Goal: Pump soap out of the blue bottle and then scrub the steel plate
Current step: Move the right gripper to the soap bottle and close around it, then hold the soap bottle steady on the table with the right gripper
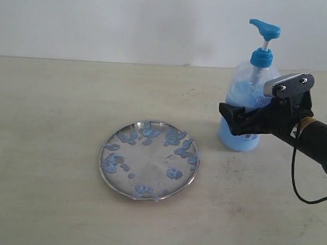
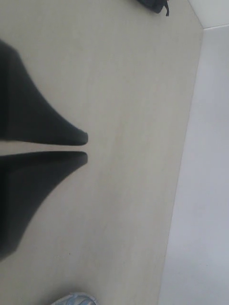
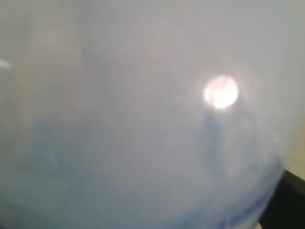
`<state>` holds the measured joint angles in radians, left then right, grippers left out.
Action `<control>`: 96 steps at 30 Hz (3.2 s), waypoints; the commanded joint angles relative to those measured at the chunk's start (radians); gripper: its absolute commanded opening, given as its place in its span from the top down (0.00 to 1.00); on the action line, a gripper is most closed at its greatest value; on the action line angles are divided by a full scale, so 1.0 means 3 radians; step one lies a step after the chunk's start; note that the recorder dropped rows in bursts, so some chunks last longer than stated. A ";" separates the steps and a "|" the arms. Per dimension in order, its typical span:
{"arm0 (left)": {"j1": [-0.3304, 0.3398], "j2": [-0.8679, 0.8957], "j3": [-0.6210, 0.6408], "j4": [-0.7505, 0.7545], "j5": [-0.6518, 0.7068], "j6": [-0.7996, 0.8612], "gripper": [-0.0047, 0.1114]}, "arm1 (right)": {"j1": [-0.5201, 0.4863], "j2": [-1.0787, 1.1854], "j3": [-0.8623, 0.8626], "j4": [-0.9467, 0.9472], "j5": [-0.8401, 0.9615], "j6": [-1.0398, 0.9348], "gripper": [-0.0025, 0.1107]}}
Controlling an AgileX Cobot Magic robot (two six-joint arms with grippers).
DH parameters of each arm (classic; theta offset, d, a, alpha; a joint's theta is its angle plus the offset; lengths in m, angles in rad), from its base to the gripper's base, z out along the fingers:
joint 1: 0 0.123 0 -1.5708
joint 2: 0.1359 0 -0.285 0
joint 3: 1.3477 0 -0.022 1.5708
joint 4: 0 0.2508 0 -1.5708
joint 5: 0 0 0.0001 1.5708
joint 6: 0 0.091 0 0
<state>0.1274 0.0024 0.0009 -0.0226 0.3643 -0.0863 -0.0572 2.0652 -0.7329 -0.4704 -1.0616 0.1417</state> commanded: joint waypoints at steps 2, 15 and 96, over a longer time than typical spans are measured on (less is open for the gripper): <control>0.0008 -0.0008 -0.0003 -0.0012 -0.0015 0.0009 0.92 | -0.0005 0.0038 -0.0120 -0.0034 0.0055 0.0004 0.12; 0.0008 -0.0008 -0.0003 -0.0012 -0.0015 0.0009 0.92 | -0.0011 0.0046 -0.0122 -0.0421 0.0339 -0.0144 0.98; 0.0007 -0.0008 -0.0003 -0.1647 -0.0358 0.0064 0.92 | 0.0030 0.0039 -0.0127 0.0270 0.0300 -0.0472 0.98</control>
<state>0.1274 0.0024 0.0009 -0.5125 0.2705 -0.0770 -0.0472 2.0824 -0.7712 -0.3816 -1.0296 0.0205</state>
